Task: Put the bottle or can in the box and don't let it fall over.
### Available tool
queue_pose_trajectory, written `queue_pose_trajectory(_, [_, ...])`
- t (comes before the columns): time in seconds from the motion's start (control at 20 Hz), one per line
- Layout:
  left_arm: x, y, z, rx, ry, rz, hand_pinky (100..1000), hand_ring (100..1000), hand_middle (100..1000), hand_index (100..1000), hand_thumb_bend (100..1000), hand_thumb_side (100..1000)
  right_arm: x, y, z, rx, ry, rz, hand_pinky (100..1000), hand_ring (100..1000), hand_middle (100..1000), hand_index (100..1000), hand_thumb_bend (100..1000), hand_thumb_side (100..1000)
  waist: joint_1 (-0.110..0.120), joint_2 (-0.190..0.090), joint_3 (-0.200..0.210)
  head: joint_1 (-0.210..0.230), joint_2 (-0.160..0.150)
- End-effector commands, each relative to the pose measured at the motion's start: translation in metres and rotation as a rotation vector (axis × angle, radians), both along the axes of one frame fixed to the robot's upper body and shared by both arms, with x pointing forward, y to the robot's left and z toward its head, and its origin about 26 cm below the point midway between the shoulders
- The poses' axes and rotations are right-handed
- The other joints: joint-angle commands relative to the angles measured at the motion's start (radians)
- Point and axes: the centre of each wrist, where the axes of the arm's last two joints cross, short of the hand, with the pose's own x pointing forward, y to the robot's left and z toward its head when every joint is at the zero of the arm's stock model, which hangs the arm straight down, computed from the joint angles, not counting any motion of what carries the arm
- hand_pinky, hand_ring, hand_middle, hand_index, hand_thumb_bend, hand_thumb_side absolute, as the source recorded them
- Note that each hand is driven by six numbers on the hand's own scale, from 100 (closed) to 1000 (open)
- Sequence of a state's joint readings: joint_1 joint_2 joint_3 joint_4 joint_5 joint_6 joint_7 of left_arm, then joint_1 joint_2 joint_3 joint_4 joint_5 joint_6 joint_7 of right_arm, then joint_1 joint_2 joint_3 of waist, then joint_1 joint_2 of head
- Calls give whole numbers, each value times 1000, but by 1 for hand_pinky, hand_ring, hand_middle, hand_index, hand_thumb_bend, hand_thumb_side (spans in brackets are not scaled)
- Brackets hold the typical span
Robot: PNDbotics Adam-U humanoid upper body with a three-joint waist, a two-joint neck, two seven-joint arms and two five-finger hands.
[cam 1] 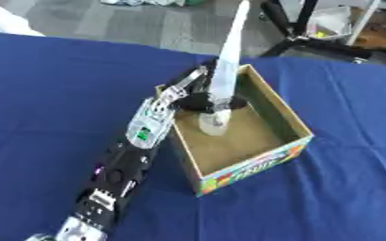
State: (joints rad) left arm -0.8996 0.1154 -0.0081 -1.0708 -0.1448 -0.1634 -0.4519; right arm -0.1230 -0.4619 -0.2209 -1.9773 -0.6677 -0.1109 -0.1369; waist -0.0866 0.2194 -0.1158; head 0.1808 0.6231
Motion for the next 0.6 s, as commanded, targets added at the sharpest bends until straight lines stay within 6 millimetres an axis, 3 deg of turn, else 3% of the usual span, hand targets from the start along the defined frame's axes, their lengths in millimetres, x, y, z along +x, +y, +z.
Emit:
queue_pose_trajectory(0.05, [-2, 17, 23, -22, -52, 26, 1000, 1000, 1000, 917, 770, 437, -4, -4, 11, -43, -34, -14, 1000, 1000, 1000, 1000, 100, 531, 0, -25, 6, -16, 5])
queue_pose_trajectory(0.3, [-18, 62, 46, -74, -121, 69, 1000, 1000, 1000, 894, 744, 399, -8, -10, 9, -54, -33, -46, 1000, 1000, 1000, 1000, 100, 530, 8, -36, 40, -33, -16])
queue_pose_trajectory(0.6, [-59, 147, 67, -90, -222, 180, 1000, 1000, 1000, 883, 682, 384, -13, -16, 5, -65, -34, -87, 1000, 1000, 1000, 1000, 100, 526, 11, -41, 65, -79, -20])
